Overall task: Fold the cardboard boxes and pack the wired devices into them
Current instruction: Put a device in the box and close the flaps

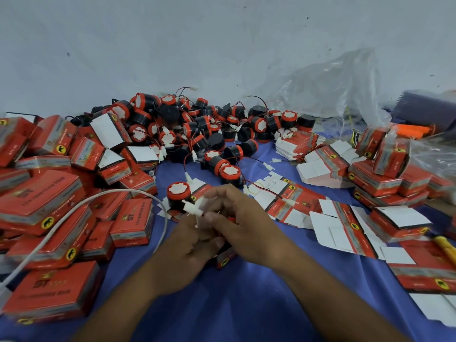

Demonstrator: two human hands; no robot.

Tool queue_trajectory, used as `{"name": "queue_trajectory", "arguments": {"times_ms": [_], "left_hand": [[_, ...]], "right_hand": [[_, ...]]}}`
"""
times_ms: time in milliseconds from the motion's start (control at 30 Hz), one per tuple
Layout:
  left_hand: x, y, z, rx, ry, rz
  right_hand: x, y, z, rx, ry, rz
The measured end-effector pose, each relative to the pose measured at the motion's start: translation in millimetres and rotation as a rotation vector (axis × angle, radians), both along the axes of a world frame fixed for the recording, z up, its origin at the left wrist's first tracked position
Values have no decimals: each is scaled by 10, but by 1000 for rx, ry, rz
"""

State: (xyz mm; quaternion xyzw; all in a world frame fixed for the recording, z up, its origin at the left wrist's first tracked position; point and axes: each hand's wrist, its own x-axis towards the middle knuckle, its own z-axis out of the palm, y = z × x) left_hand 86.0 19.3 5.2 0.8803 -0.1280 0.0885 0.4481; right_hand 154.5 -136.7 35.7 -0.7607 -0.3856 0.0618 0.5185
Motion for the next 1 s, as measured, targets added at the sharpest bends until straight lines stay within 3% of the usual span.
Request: {"name": "queue_trajectory", "arguments": {"times_ms": [133,267,400,733,800,900,1000], "left_hand": [[74,48,-19,-67,59,315],[75,58,-39,-254,107,382],[85,65,-88,-323,62,435],[72,47,-126,-56,-128,323],[72,18,-149,-124,-173,371],[94,-2,-168,-412,-154,403],[105,-17,-178,-473,-165,404]], "right_hand": [[61,-82,-42,86,64,-38],[75,-130,-113,11,-23,-31],[99,-130,-120,2,-48,-54],[73,2,-135,-315,-387,-256],[70,13,-145,-303,-393,-257],[84,8,-142,-285,-400,-241],[73,10,-124,-350,-427,-145]]}}
